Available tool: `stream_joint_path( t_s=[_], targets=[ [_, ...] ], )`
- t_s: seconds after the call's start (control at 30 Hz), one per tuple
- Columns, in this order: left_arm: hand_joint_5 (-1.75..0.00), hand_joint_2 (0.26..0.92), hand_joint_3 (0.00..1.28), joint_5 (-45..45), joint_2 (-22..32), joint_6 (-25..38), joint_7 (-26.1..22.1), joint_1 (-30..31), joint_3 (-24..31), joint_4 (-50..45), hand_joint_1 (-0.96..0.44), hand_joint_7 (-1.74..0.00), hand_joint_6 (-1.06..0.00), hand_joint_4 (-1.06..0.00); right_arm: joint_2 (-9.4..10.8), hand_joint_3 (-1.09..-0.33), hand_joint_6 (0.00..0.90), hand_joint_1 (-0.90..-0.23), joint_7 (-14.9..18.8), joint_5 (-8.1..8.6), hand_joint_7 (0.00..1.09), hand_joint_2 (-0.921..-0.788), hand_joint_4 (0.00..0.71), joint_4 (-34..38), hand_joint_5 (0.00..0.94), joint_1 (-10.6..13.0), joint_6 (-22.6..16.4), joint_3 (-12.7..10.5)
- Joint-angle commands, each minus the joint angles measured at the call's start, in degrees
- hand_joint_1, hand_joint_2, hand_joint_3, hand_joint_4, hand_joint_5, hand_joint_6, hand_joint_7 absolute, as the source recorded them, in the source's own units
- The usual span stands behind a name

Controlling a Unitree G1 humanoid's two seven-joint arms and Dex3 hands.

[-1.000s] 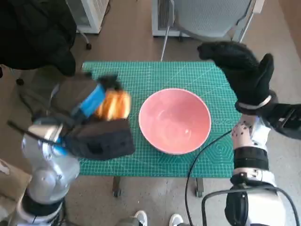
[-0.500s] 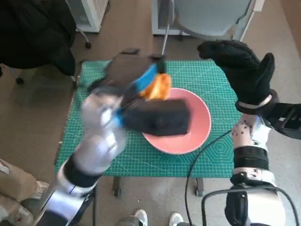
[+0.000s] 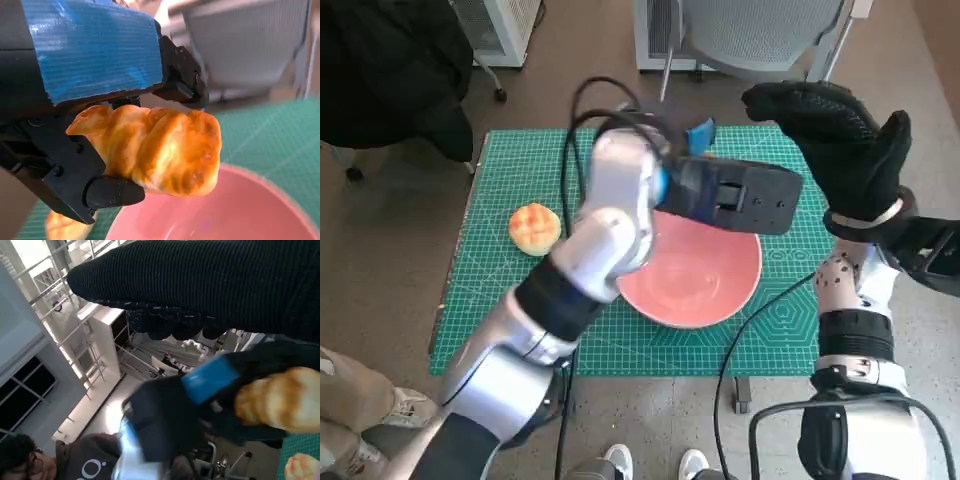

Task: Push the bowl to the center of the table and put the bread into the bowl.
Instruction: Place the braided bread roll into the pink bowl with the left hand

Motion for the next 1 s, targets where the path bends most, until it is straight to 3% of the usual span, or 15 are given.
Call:
stream_joint_path(
  t_s=[0.03,0.07,0.17,0.3,0.37,0.47,0.5,0.53,0.63,0.73,0.87,0.9,0.93,0.97,1.0],
  targets=[
    [-1.51,0.809,0.46,-0.26,-3.23,-4.3,-4.16,-8.63,-5.28,14.99,0.36,-0.12,-0.53,-0.48,-0.3,-0.755,0.24,-0.647,-1.09,0.01,0.0,-0.921,0.178,-1.66,0.0,3.73,1.1,0.07],
    [-1.47,0.849,0.37,-0.43,-3.56,-4.32,-4.4,-9.29,-5.57,15.96,0.36,-0.12,-0.55,-0.49,-0.3,-0.755,0.24,-0.647,-1.24,-0.05,0.0,-0.921,0.178,-1.89,0.0,3.91,1.07,0.11],
    [-1.43,0.898,0.27,-2.08,-4.83,-4.19,-3.06,-10.87,-5.41,19.65,0.35,-0.13,-0.58,-0.51,-0.3,-0.755,0.24,-0.648,-1.83,-0.31,0.0,-0.921,0.178,-2.69,0.0,4.48,0.97,0.29],
    [-1.41,0.915,0.23,-5.58,-6.05,-5.57,-1.12,-11.41,-4.66,24.78,0.35,-0.14,-0.62,-0.51,-0.38,-0.755,0.239,-0.65,-3.02,-0.63,0.0,-0.921,0.178,-3.99,0.0,5.32,1.13,0.58],
    [-1.4,0.918,0.21,-8.44,-4.98,-5.4,1.14,-10.15,-2.46,22.31,0.35,-0.14,-0.64,-0.53,-0.45,-0.756,0.239,-0.651,-3.6,-0.77,0.0,-0.921,0.177,-4.54,0.0,5.67,1.28,0.78],
    [-1.46,0.813,0.42,-11.35,-3.37,-5.16,3.62,-8.22,-0.46,18.16,0.36,-0.1,-0.58,-0.51,-0.5,-0.756,0.239,-0.651,-4.16,-0.84,0.0,-0.921,0.177,-5.06,0.0,5.98,1.44,1.07],
    [-1.49,0.776,0.5,-11.74,-0.52,-6.51,4.03,-3.74,0.27,8.72,0.36,-0.09,-0.56,-0.5,-0.5,-0.756,0.238,-0.651,-4.3,-0.84,0.0,-0.921,0.177,-5.16,0.0,6.09,1.43,1.14],
    [-1.56,0.804,0.52,-12.13,1.7,-7.49,4.37,-0.34,0.75,1.52,0.36,-0.06,-0.46,-0.42,-0.5,-0.756,0.238,-0.651,-4.42,-0.85,0.0,-0.921,0.175,-5.25,0.0,6.18,1.42,1.22],
    [-1.67,0.868,0.51,-12.99,6.2,-12.0,6.77,6.37,1.52,-10.46,0.35,-0.03,-0.34,-0.3,-0.46,-0.756,0.237,-0.652,-4.69,-0.93,0.0,-0.921,0.173,-5.16,0.0,6.25,1.28,1.33],
    [-1.72,0.903,0.5,-12.72,7.87,-14.77,8.59,8.49,1.28,-12.86,0.34,-0.01,-0.31,-0.24,-0.38,-0.755,0.237,-0.655,-4.81,-1.04,0.0,-0.921,0.171,-4.97,0.0,6.19,1.18,1.37],
    [-1.7,0.916,0.48,-10.41,8.55,-14.4,6.53,7.2,-1.25,-11.08,0.33,0.0,-0.24,-0.23,-0.23,-0.755,0.236,-0.655,-4.95,-1.06,0.0,-0.921,0.171,-5.03,0.0,6.19,1.23,1.55],
    [-1.13,0.913,0.43,-9.94,8.38,-13.38,5.35,6.65,-1.72,-10.64,0.19,0.0,-0.22,-0.15,-0.18,-0.755,0.236,-0.656,-4.88,-0.97,0.0,-0.921,0.17,-5.0,0.0,6.17,1.25,1.6],
    [-0.72,0.916,0.35,-9.62,8.35,-12.63,4.46,6.33,-2.08,-10.52,0.11,0.0,-0.21,-0.1,-0.14,-0.755,0.236,-0.656,-4.86,-0.91,0.0,-0.921,0.169,-4.98,0.0,6.17,1.26,1.68],
    [-0.46,0.918,0.3,-9.34,8.3,-11.62,3.52,6.13,-2.34,-10.68,0.06,0.0,-0.2,-0.06,-0.12,-0.754,0.236,-0.656,-4.85,-0.84,0.0,-0.921,0.168,-4.93,0.0,6.13,1.3,1.75],
    [-0.37,0.918,0.28,-9.24,8.35,-11.0,2.99,6.11,-2.47,-10.99,0.04,0.0,-0.19,-0.05,-0.11,-0.754,0.236,-0.656,-4.87,-0.8,0.0,-0.921,0.168,-4.9,0.0,6.1,1.33,1.81]
  ],
)
